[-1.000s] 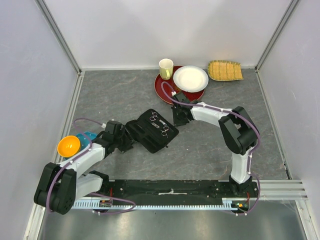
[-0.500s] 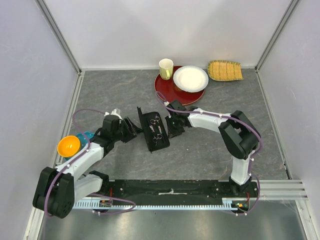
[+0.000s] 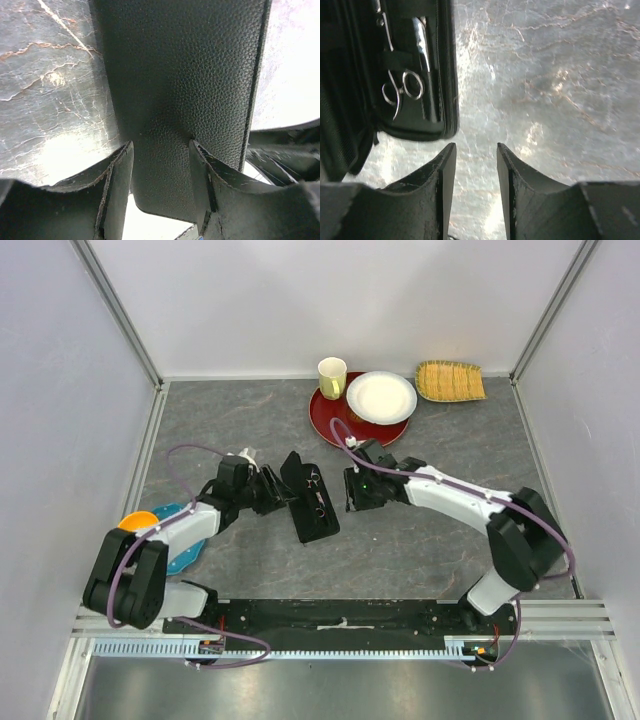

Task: Sort the hair-cutting tools

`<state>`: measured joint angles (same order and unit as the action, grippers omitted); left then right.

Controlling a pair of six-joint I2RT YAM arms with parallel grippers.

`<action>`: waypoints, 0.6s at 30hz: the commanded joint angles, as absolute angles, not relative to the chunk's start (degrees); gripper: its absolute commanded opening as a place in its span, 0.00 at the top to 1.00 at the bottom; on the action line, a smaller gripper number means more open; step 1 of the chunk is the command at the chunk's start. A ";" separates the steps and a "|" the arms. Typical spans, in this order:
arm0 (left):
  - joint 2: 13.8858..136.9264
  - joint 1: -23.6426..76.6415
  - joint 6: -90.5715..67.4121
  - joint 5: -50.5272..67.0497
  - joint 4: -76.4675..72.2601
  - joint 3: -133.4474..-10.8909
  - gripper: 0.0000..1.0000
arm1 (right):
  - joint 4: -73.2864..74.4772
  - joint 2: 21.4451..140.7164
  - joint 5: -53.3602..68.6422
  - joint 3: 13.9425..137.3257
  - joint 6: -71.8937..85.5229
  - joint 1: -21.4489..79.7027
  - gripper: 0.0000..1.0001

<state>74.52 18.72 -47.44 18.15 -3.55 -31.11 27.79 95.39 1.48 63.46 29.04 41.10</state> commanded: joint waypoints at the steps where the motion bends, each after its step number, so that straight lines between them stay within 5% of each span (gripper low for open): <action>1: 78.57 18.81 -45.97 21.18 -4.49 -35.50 0.46 | 26.90 86.94 2.09 58.20 25.32 41.22 0.53; 10: 85.77 19.25 -46.32 19.43 5.52 -40.34 0.46 | 18.81 83.14 12.21 53.00 24.16 48.58 0.48; 18: 92.46 20.65 -43.07 16.70 17.31 -47.63 0.47 | 12.04 87.88 5.48 55.71 31.72 56.94 0.48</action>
